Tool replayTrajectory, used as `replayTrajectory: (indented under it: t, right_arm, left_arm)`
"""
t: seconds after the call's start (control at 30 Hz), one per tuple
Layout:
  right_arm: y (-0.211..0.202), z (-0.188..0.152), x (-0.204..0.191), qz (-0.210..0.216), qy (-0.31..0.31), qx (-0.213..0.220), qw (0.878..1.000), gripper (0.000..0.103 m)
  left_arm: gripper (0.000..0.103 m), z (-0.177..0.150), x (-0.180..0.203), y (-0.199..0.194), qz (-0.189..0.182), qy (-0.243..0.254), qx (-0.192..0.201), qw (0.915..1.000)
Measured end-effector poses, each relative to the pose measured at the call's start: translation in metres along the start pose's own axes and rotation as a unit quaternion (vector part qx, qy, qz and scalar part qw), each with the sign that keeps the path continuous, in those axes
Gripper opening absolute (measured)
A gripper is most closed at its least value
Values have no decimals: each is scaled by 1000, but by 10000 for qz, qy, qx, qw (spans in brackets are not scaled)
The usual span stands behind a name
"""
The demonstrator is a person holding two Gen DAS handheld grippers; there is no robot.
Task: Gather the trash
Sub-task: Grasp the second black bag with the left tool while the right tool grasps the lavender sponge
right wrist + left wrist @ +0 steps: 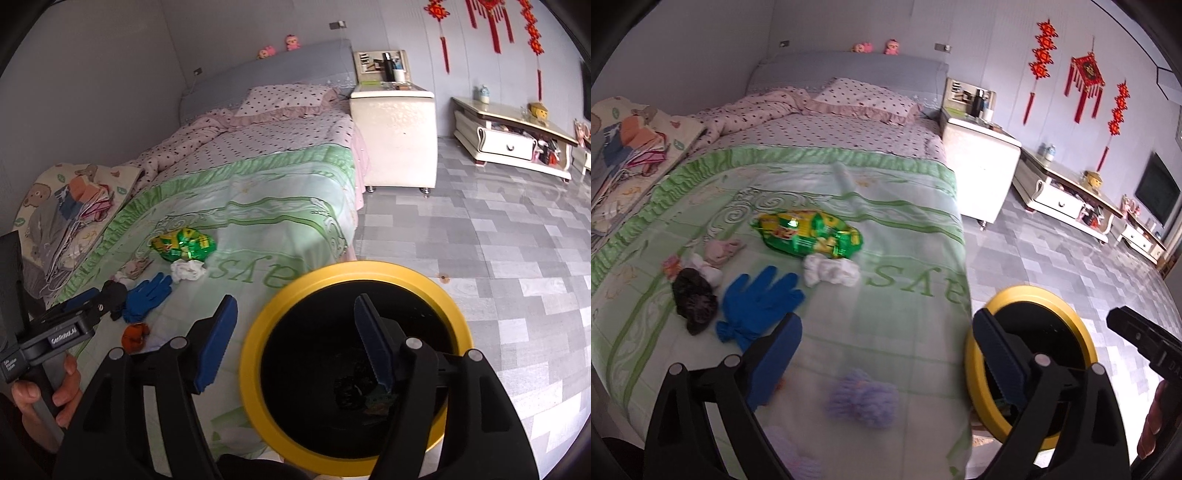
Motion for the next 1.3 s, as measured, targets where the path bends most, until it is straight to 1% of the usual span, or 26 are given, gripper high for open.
replayTrajectory:
  t: [0.1, 0.17, 0.3, 0.4, 0.57, 0.63, 0.97, 1.3]
  right_arm:
    - [8, 1, -22, 124, -116, -58, 9998, 64]
    - [13, 1, -32, 185, -183, -98, 9996, 66]
    - [28, -2, -61, 336, -337, -215, 9986, 67]
    - [40, -5, -79, 429, -419, -306, 9977, 67]
    - [60, -12, -104, 552, -540, -449, 9960, 67]
    - [68, -15, -110, 592, -561, -528, 9953, 67]
    - [109, -37, -131, 723, -711, -911, 9907, 67]
    - [144, -56, -145, 788, -835, -1254, 9854, 67]
  left_arm:
    - [91, 4, -23, 1, 149, -90, 31, 9998]
    - [92, 5, -37, 2, 258, -139, 53, 9996]
    - [93, 9, -72, 7, 547, -272, 80, 9981]
    - [93, 8, -99, 14, 749, -403, 32, 9964]
    - [93, 7, -133, 23, 970, -610, -36, 9934]
    - [93, 7, -147, 27, 1051, -698, -70, 9920]
    - [93, -3, -188, 59, 1382, -946, -323, 9853]
    - [93, -17, -229, 101, 1629, -1312, -679, 9755]
Point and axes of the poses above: each gripper's, at about its wrist camera, not at the fingertips, and y roughly the way its jaws point, x to its right, z to its top, the point moved 7 cm from there along y, roughly the way its jaws point, and after that the axes turned 13 degrees about z, right-handed, at the moved point
